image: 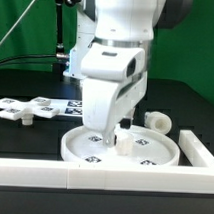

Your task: Assemble round table

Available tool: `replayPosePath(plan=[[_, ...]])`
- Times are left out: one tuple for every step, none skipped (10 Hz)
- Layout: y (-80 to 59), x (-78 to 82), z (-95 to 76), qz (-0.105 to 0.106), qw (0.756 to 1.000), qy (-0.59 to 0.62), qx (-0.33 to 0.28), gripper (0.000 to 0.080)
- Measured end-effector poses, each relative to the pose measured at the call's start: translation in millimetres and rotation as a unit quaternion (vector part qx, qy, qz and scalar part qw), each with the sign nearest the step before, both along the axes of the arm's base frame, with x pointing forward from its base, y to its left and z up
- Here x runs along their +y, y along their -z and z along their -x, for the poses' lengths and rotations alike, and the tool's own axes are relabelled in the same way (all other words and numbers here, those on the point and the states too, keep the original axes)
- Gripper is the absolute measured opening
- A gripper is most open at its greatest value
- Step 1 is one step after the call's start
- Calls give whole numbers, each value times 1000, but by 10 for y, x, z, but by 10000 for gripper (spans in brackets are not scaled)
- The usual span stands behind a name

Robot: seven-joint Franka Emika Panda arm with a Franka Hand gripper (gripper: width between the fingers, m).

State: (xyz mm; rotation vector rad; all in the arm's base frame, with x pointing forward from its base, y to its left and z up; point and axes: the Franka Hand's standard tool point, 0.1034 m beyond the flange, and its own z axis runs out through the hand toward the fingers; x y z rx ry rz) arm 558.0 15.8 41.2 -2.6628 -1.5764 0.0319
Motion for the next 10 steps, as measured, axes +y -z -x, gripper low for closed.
replayPosePath(plan=[[-103,12,75,4,999,40,-1,649],[-189,59,169,8,996,93,0,649],[-253,148,260,12,990,138,2,649],[-290,261,283,14,983,184,-6,649],[-309,420,329,14,979,203,-14,649],[-292,404,336,13,982,187,-11,649],[-287,389,334,14,980,197,-10,649],[-284,401,338,13,977,212,-9,649],[-282,409,340,12,972,234,-8,649],[-275,433,364,12,956,292,-4,649]])
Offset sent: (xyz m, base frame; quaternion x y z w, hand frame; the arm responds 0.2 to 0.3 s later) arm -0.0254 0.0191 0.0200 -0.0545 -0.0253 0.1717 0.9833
